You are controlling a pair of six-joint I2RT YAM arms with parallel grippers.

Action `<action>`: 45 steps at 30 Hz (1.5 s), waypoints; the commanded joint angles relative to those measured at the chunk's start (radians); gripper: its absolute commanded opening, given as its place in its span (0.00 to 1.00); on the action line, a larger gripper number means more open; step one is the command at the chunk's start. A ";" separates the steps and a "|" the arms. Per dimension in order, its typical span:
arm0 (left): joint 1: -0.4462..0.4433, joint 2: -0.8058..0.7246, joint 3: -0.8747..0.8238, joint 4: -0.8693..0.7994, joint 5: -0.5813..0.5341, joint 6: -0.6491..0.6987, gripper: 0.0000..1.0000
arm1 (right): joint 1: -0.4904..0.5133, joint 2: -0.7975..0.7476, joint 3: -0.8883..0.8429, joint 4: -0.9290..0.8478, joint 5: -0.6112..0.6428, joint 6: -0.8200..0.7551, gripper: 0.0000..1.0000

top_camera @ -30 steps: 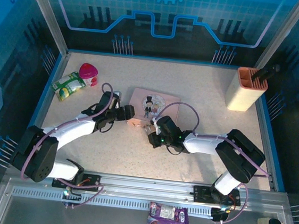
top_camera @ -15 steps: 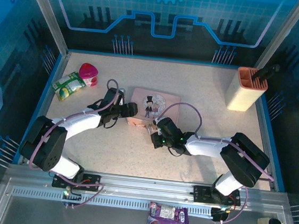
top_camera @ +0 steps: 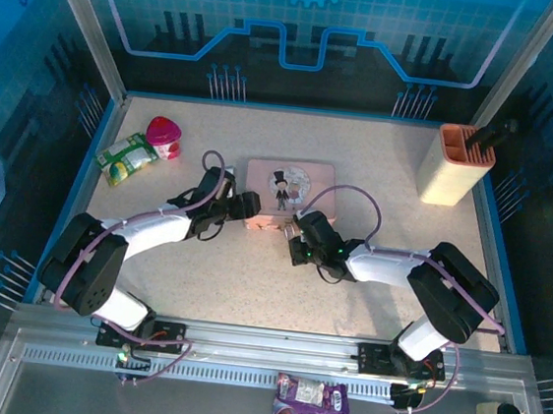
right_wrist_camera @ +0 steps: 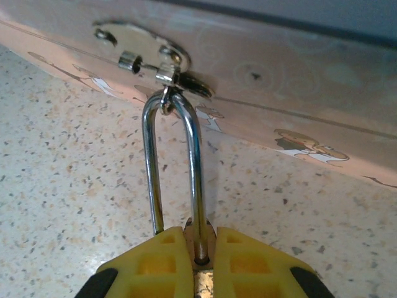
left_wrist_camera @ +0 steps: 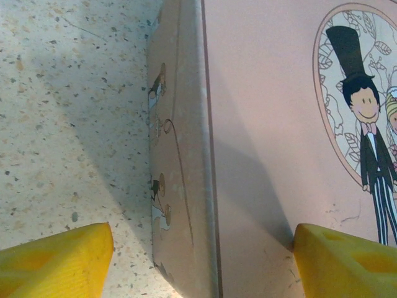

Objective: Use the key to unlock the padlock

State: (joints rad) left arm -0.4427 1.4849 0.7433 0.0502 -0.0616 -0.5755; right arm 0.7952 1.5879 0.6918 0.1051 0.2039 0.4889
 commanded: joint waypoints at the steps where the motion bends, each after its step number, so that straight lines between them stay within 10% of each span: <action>1: -0.044 0.015 -0.027 -0.051 -0.029 -0.015 0.77 | -0.030 -0.032 -0.014 0.146 0.097 -0.024 0.00; 27: -0.152 0.046 0.010 -0.018 -0.089 -0.064 0.77 | -0.101 0.145 -0.143 0.726 0.275 0.426 0.00; 45: -0.150 0.156 0.197 0.030 -0.139 -0.043 0.81 | -0.252 0.219 -0.150 0.772 -0.054 0.516 0.00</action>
State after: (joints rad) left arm -0.5922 1.5906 0.8928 0.0734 -0.1688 -0.6449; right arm 0.5652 1.7893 0.5255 0.8181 0.2123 0.9874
